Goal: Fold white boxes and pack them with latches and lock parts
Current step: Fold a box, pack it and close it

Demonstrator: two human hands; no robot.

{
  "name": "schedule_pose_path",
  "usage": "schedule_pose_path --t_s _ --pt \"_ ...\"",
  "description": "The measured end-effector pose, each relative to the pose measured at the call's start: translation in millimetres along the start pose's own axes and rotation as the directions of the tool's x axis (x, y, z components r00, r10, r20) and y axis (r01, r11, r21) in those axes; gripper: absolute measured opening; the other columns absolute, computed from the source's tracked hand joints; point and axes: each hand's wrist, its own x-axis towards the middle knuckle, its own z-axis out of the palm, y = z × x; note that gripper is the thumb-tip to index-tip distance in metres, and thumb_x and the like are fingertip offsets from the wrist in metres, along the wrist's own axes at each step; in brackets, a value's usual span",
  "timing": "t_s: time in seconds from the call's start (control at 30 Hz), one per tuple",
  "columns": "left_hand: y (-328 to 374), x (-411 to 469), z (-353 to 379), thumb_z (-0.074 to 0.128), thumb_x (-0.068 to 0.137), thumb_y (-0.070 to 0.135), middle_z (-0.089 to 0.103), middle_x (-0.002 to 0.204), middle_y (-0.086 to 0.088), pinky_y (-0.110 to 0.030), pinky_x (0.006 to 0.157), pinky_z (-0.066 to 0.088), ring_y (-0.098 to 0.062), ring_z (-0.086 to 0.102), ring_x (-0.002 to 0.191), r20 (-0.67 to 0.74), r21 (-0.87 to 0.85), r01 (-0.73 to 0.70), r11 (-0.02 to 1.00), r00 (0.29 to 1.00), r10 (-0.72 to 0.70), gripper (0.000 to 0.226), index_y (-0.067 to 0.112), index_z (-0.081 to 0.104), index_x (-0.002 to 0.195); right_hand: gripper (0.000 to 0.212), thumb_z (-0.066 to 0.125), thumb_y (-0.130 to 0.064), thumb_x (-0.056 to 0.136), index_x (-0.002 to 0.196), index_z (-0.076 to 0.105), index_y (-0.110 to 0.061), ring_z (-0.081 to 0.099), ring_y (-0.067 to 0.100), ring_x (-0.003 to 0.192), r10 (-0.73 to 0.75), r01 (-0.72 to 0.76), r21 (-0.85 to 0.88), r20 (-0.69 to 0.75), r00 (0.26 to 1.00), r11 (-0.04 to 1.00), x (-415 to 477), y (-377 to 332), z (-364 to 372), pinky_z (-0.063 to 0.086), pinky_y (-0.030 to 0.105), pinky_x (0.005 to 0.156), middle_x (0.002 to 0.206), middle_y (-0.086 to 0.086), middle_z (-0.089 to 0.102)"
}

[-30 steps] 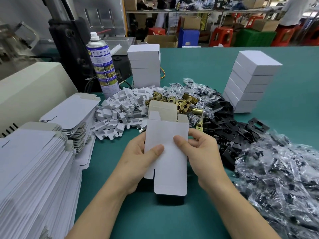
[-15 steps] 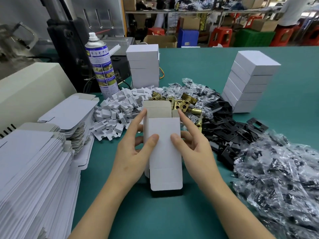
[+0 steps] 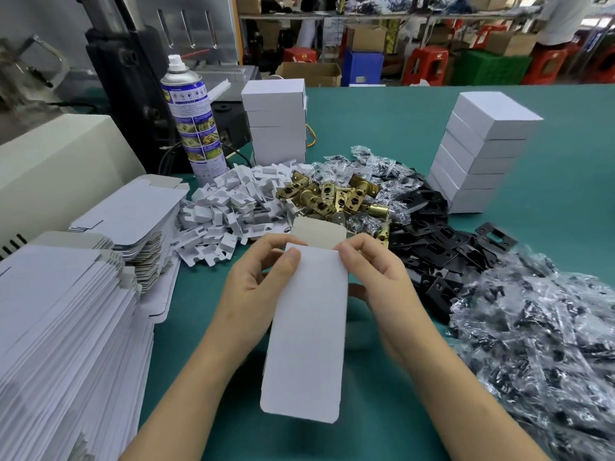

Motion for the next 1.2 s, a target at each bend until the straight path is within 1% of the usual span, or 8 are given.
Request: schedule_pose_path --t_s 0.37,0.43,0.57,0.67,0.8,1.0,1.1,1.2 --pt "1 -1 -1 0.061 0.092 0.046 0.07 0.087 0.006 -0.028 0.058 0.052 -0.014 0.063 0.071 0.071 -0.006 0.092 0.996 0.993 -0.091 0.018 0.036 0.074 0.1 0.023 0.055 -0.019 0.103 0.084 0.068 -0.019 0.063 0.009 0.079 0.139 -0.14 0.131 0.015 0.99 0.982 4 1 -7 0.051 0.021 0.067 0.087 -0.002 0.068" --pt "-1 0 -3 0.061 0.092 0.047 0.071 0.091 0.006 -0.029 0.062 0.054 -0.013 0.065 0.075 0.095 0.006 0.106 0.994 0.99 -0.106 0.02 0.037 0.075 0.104 0.012 0.06 -0.011 0.099 0.101 0.066 -0.021 0.066 0.012 0.084 0.165 -0.164 0.165 0.013 0.986 0.973 5 2 -10 0.053 0.024 0.069 0.096 0.0 0.07" --pt "-4 2 -8 0.057 0.096 0.05 0.076 0.103 0.014 -0.019 0.069 0.051 -0.004 0.064 0.082 0.097 0.12 0.052 0.991 0.993 -0.064 0.025 0.044 0.076 0.11 0.048 0.066 -0.007 0.087 0.132 0.061 -0.023 0.071 0.021 0.1 0.246 -0.265 0.242 0.104 0.964 0.934 5 6 -13 0.061 0.037 0.078 0.118 0.007 0.075" --pt "-7 2 -12 0.053 0.099 0.05 0.071 0.098 0.024 -0.011 0.066 0.042 0.003 0.059 0.079 0.093 0.343 -0.053 0.938 0.995 0.022 0.024 0.05 0.074 0.111 0.041 0.061 -0.003 0.09 0.125 0.07 -0.024 0.071 0.023 0.105 0.245 -0.258 0.124 0.11 0.963 0.958 4 8 -11 0.061 0.038 0.075 0.117 0.004 0.076" --pt "-10 6 -13 0.051 0.103 0.037 0.068 0.109 0.024 -0.01 0.087 0.041 -0.001 0.063 0.112 0.109 0.502 -0.2 0.841 0.98 0.167 0.024 0.04 0.075 0.107 0.044 0.059 0.006 0.092 0.105 0.079 -0.031 0.074 0.015 0.09 0.24 -0.244 0.091 0.055 0.969 0.965 1 10 -9 0.061 0.032 0.066 0.102 0.0 0.079" --pt "-13 5 -9 0.042 0.103 0.036 0.062 0.105 0.019 -0.021 0.092 0.043 -0.002 0.059 0.108 0.127 0.574 -0.211 0.791 0.978 0.168 0.028 0.03 0.069 0.104 0.042 0.062 0.007 0.089 0.106 0.08 -0.027 0.073 0.014 0.085 0.243 -0.242 0.048 -0.028 0.97 0.969 0 15 -7 0.061 0.034 0.062 0.101 0.007 0.077" --pt "-11 2 -8 0.043 0.102 0.05 0.059 0.115 0.023 -0.031 0.095 0.046 0.002 0.057 0.112 0.127 0.639 -0.194 0.744 0.981 0.147 0.031 0.034 0.065 0.117 0.045 0.057 0.009 0.089 0.109 0.078 -0.025 0.072 0.014 0.082 0.224 -0.222 0.039 -0.078 0.971 0.974 0 15 -3 0.062 0.037 0.062 0.101 0.006 0.077" --pt "-8 -4 0 0.045 0.084 0.082 0.047 0.133 0.031 -0.031 0.094 0.045 0.006 0.047 0.123 0.18 0.752 -0.213 0.624 0.977 0.117 0.071 0.042 0.049 0.142 0.051 0.051 0.01 0.089 0.105 0.079 -0.03 0.071 0.015 0.079 0.196 -0.192 0.04 -0.155 0.968 0.981 0 14 -4 0.061 0.035 0.061 0.097 0.004 0.077"
